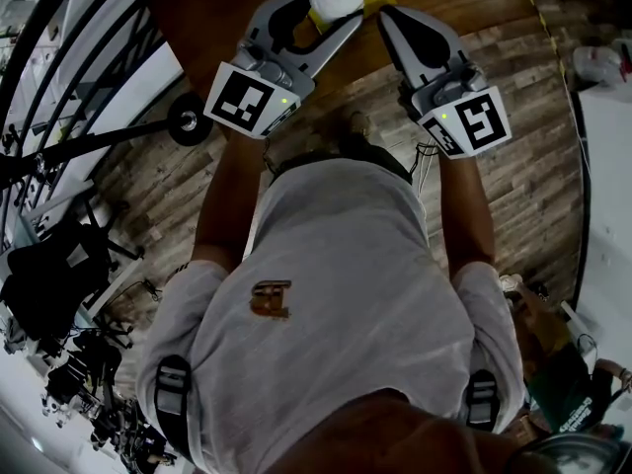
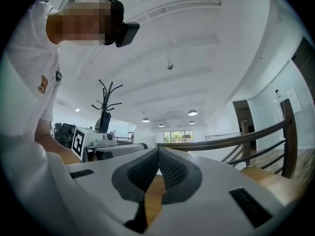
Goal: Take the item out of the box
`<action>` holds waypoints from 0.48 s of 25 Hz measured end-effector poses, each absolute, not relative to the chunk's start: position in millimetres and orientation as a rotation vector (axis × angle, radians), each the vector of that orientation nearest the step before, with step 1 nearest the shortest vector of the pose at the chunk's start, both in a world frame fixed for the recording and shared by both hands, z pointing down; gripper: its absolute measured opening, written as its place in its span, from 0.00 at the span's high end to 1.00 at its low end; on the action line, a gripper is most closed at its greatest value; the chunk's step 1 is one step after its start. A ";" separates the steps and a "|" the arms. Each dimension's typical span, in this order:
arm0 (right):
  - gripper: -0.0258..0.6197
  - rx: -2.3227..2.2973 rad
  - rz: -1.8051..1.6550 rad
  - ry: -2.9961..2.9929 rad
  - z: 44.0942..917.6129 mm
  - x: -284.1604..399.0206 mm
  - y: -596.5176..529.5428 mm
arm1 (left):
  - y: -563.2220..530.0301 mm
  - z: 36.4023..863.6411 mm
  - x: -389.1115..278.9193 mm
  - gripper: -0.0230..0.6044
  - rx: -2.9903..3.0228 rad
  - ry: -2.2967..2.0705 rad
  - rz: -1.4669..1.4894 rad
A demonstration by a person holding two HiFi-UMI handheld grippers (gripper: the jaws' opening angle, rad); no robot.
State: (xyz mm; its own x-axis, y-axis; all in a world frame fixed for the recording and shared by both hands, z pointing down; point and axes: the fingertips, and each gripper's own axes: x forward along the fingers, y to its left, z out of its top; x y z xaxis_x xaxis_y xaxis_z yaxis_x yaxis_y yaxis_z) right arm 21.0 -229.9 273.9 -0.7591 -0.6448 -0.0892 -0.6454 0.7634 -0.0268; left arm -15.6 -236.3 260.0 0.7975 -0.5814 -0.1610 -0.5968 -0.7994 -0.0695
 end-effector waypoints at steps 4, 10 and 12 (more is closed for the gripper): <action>0.91 -1.058 0.011 2.871 274.5 24.0 -229.8 | -236.7 258.2 -12.0 0.65 -2.867 0.937 0.197; 0.91 -1.061 0.013 2.879 275.2 22.1 -230.0 | -236.9 257.2 -13.0 0.65 -2.869 0.931 0.198; 0.91 -1.061 0.014 2.880 272.8 24.7 -230.5 | -237.3 254.4 -9.8 0.65 -2.870 0.928 0.201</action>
State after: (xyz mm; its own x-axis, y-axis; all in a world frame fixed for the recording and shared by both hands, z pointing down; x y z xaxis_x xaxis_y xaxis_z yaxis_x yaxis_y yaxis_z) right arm 24.7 -230.5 272.8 -0.7587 -0.6476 -0.0706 -0.6482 0.7613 -0.0164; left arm -9.8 -237.3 254.4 0.8035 -0.5727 -0.1626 -0.5885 -0.8053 -0.0720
